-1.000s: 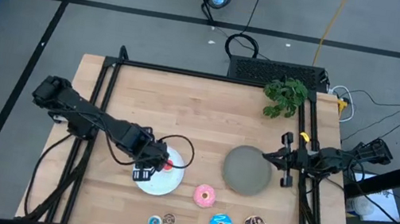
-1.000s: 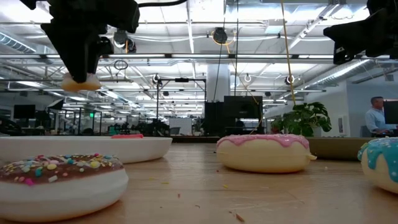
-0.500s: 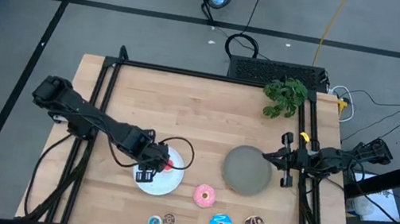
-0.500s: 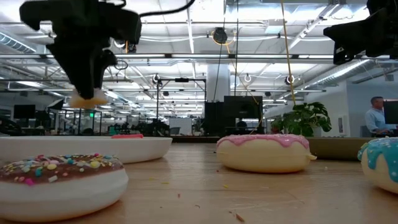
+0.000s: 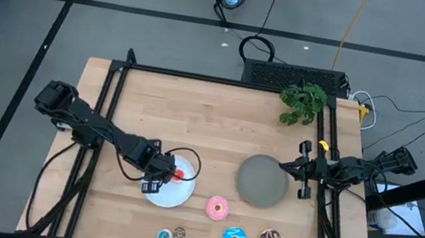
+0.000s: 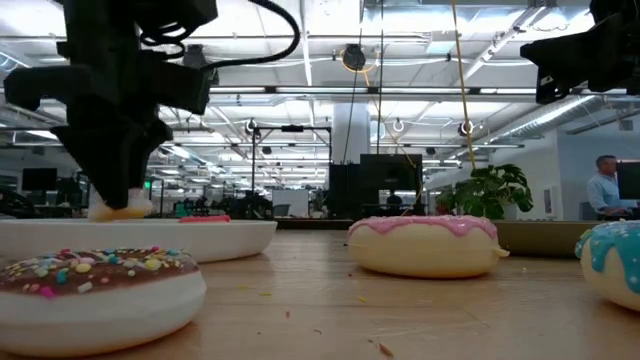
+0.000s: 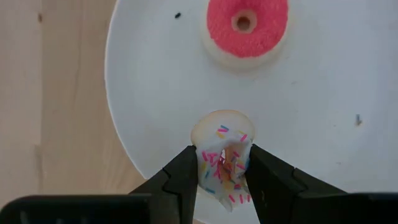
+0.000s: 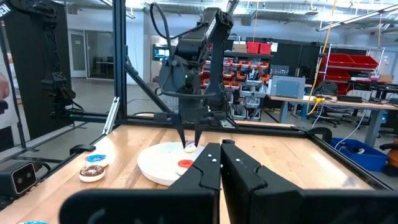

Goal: Pick & Place donuts
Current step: Put the small white donut on the white plate, then put the small light blue donut on the white plate

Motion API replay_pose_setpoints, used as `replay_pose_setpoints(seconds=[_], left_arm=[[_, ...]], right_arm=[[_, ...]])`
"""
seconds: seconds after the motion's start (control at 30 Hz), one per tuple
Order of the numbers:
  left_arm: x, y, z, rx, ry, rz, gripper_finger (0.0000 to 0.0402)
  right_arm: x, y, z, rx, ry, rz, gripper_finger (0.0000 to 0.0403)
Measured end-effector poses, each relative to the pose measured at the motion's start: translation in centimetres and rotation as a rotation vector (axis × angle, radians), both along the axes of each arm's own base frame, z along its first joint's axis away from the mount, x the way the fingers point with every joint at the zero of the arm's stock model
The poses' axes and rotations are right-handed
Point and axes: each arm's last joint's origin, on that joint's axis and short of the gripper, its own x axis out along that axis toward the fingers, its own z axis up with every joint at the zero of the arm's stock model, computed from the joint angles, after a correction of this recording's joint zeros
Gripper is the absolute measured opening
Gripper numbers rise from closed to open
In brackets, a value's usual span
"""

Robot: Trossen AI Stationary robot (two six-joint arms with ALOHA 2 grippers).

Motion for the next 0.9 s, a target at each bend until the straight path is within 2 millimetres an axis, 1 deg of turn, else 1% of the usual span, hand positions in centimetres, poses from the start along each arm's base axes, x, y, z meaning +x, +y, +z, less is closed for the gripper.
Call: replay_pose_setpoints(seconds=[0.07, 0.23, 0.33, 0.6, 0.73, 0.9], left_arm=[[0.01, -0.01, -0.34, -0.006, -0.017, -0.003, 0.0129], [0.21, -0.12, -0.33, -0.028, -0.036, -0.018, 0.0137], [0.34, -0.27, -0.31, -0.065, -0.042, -0.021, 0.0162], [0.36, -0.25, -0.29, -0.057, -0.047, -0.016, 0.0246], [0.38, -0.2, -0.28, -0.043, -0.053, -0.004, 0.0272], [0.41, -0.17, -0.28, -0.032, -0.058, -0.002, 0.0292]], right_arm=[[0.0, 0.0, 0.0, 0.0, 0.0, 0.0, 0.0], [0.0, 0.0, 0.0, 0.0, 0.0, 0.0, 0.0], [0.0, 0.0, 0.0, 0.0, 0.0, 0.0, 0.0], [0.0, 0.0, 0.0, 0.0, 0.0, 0.0, 0.0], [0.0, 0.0, 0.0, 0.0, 0.0, 0.0, 0.0], [0.0, 0.0, 0.0, 0.0, 0.0, 0.0, 0.0]])
